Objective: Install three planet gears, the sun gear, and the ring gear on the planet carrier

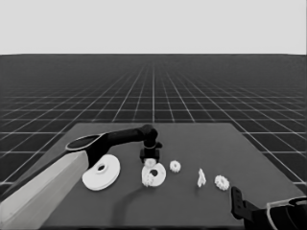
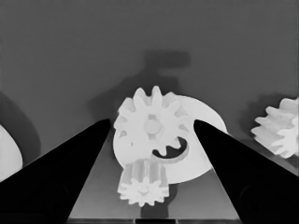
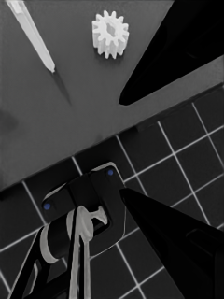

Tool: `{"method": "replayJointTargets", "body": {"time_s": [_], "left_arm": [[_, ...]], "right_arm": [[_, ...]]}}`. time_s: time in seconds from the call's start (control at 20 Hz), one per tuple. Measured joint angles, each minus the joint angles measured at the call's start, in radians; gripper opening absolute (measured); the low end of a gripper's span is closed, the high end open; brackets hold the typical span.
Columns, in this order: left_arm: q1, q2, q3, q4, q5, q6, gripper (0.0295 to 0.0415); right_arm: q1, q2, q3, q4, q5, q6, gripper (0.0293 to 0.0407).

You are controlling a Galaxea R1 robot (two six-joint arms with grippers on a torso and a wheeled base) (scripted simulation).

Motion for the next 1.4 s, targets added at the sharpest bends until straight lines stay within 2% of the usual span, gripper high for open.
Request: {"method": "replayJointTargets", "body": {"time_s": [0.15, 0.5, 0.55, 0.6, 0.65, 0.7, 0.8, 1.0, 1.05, 1.1, 1.15, 1.25, 1.4], "left_arm": [[-0.112, -0.040, 0.117, -0.093, 0.065, -0.064, 0.0385], [-0.141, -0.042, 0.127, -0.121, 0.076, -0.069, 0.0385], [-0.218, -0.307, 0.591, -0.052, -0.259, 0.411, 0.0408], [-0.318, -0.697, 1.016, -0.011, -0.464, 0.835, 0.0414], [-0.379, -0.992, 1.267, 0.014, -0.584, 1.088, 0.0400], [-0.413, -1.158, 1.417, 0.028, -0.654, 1.237, 0.0392], [-0.443, -1.307, 1.559, 0.042, -0.721, 1.377, 0.0386], [-0.458, -1.373, 1.624, 0.048, -0.751, 1.441, 0.0385], [-0.459, -1.376, 1.628, 0.048, -0.753, 1.445, 0.0385], [-0.460, -1.378, 1.630, 0.048, -0.754, 1.447, 0.0385], [-0.460, -1.380, 1.631, 0.049, -0.755, 1.449, 0.0385], [-0.460, -1.381, 1.632, 0.049, -0.755, 1.450, 0.0385], [-0.460, -1.381, 1.633, 0.049, -0.756, 1.450, 0.0385]], "right_arm": [[0.000, 0.000, 0.000, 0.000, 0.000, 0.000, 0.0385], [0.000, 0.000, 0.000, 0.000, 0.000, 0.000, 0.0385], [0.000, 0.000, 0.000, 0.000, 0.000, 0.000, 0.0385], [0.000, 0.000, 0.000, 0.000, 0.000, 0.000, 0.0385], [0.000, 0.000, 0.000, 0.000, 0.000, 0.000, 0.0385], [0.000, 0.000, 0.000, 0.000, 0.000, 0.000, 0.0385], [0.000, 0.000, 0.000, 0.000, 0.000, 0.000, 0.0385], [0.000, 0.000, 0.000, 0.000, 0.000, 0.000, 0.0385], [0.297, 0.339, -0.196, 0.254, -0.383, 0.484, 0.0398], [0.378, 0.669, -0.507, 0.394, -0.415, 0.782, 0.0393], [0.383, 0.810, -0.758, 0.450, -0.378, 0.849, 0.0389], [0.379, 0.940, -1.045, 0.505, -0.341, 0.866, 0.0386], [0.376, 1.005, -1.195, 0.532, -0.328, 0.854, 0.0385]]}}
